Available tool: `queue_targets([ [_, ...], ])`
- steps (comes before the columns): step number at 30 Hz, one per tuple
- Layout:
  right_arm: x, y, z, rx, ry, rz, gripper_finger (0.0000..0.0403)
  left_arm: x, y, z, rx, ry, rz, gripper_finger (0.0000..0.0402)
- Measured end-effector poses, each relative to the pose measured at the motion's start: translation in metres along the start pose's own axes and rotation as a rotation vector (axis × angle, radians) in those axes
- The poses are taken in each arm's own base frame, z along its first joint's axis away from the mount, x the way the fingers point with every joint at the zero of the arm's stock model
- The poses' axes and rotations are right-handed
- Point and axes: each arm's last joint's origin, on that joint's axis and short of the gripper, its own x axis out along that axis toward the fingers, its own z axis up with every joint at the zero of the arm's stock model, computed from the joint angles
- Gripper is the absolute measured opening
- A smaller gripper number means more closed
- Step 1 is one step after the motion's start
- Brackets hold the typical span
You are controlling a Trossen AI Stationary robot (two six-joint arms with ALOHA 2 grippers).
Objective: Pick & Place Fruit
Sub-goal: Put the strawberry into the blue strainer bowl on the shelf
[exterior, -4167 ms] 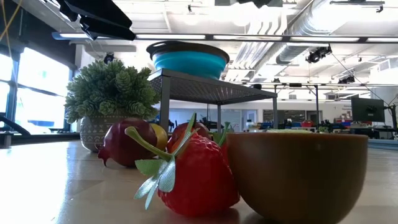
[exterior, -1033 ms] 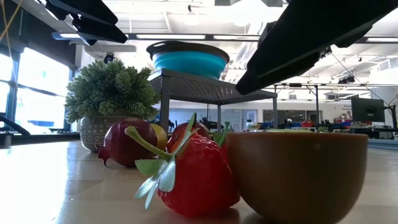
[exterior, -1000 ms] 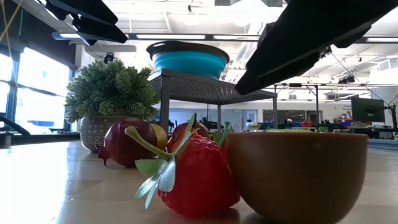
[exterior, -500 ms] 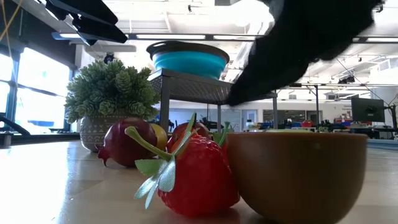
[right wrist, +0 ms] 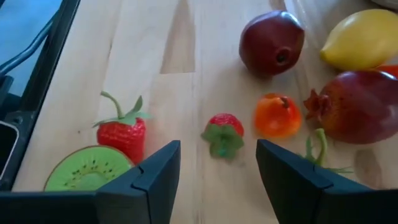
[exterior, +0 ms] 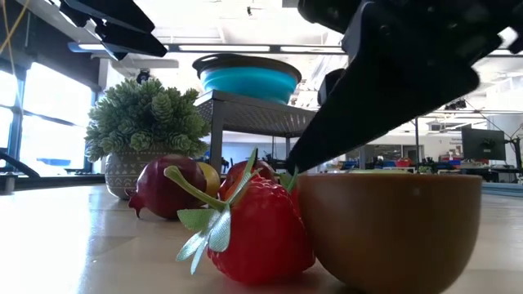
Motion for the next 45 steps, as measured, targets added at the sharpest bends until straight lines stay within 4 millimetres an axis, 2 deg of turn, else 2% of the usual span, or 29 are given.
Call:
queue_targets([
  [9, 0.002, -0.004, 0.001, 0.005, 0.021, 0.012, 0.0169, 0.0, 0.0, 0.0, -0.001, 0.0, -0.001, 0.0218],
  [18, 0.014, -0.007, -0.011, -0.005, 0.059, -0.009, 0.0148, 0.0, 0.0, 0.0, -0.001, 0.0, -0.002, 0.0218],
  [32, 0.014, -0.006, -0.006, 0.009, 0.024, 0.006, 0.0128, 0.0, 0.0, 0.0, 0.001, 0.003, -0.002, 0.0218],
  [45, 0.014, -0.006, -0.006, 0.016, 0.021, 0.008, 0.0064, 0.0, 0.0, 0.0, 0.001, 0.003, -0.002, 0.0218],
])
